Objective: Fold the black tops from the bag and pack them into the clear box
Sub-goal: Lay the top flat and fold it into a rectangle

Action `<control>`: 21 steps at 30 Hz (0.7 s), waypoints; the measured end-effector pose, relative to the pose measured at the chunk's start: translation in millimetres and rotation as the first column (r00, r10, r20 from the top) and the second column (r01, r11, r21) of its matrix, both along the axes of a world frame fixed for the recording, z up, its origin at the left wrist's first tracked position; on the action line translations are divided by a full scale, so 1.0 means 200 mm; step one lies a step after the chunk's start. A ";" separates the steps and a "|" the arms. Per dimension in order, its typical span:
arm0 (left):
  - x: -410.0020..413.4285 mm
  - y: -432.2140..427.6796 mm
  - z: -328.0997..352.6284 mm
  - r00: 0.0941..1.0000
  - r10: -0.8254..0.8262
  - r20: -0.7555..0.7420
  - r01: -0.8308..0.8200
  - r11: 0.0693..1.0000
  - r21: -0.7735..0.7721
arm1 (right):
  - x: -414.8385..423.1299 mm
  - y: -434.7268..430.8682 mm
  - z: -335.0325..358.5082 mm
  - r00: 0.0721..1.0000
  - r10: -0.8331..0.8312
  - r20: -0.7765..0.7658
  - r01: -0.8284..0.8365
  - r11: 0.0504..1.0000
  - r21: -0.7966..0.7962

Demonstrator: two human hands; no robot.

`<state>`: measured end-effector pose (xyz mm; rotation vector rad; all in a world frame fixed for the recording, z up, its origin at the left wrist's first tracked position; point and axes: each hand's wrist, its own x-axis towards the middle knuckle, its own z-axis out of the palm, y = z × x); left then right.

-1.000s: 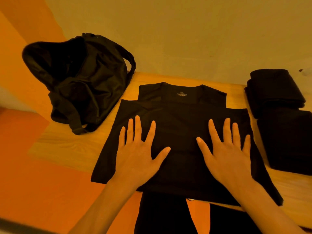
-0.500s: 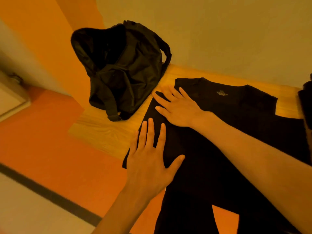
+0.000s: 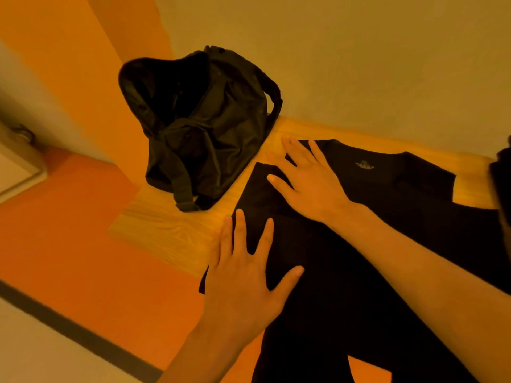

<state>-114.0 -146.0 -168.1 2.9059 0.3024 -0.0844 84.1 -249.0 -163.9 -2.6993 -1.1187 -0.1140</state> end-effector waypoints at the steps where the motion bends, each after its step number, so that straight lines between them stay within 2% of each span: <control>1: 0.04 0.01 0.05 1.000 0.014 0.002 -0.013 0.999 -0.044 | 0.01 -0.07 0.03 0.997 -0.074 0.006 0.073 0.993 0.091; 2: 0.10 0.02 0.09 0.999 0.014 0.036 -0.011 0.996 -0.094 | 0.04 -0.17 0.07 0.986 -0.167 -0.030 0.169 0.975 0.142; 3: 0.18 0.03 0.14 0.996 0.005 0.085 0.008 0.988 -0.152 | 0.09 -0.29 0.11 0.961 -0.260 -0.098 0.271 0.955 0.125; 6: 0.57 0.07 0.24 0.981 -0.078 0.178 0.137 0.925 -0.354 | 0.29 -0.63 0.29 0.811 -0.529 -0.251 0.500 0.849 -0.173; 8: 0.89 0.07 0.26 0.975 -0.145 0.170 0.195 0.924 -0.330 | 0.43 -0.79 0.38 0.746 -0.620 -0.245 0.534 0.776 -0.336; 10: 1.15 0.08 0.23 0.967 -0.244 0.079 0.256 0.936 -0.242 | 0.51 -0.89 0.39 0.717 -0.662 -0.218 0.528 0.720 -0.451; 12: 1.31 0.08 0.21 0.947 -0.321 -0.016 0.310 0.924 -0.224 | 0.56 -0.93 0.36 0.685 -0.687 -0.244 0.514 0.692 -0.506; 16: 1.44 0.10 0.20 0.932 -0.356 -0.061 0.336 0.916 -0.218 | 0.60 -0.95 0.28 0.644 -0.695 -0.319 0.512 0.702 -0.495; 21: 1.52 0.14 0.18 0.943 -0.321 -0.092 0.283 0.914 -0.291 | 0.61 -0.94 0.28 0.599 -0.688 -0.409 0.523 0.724 -0.450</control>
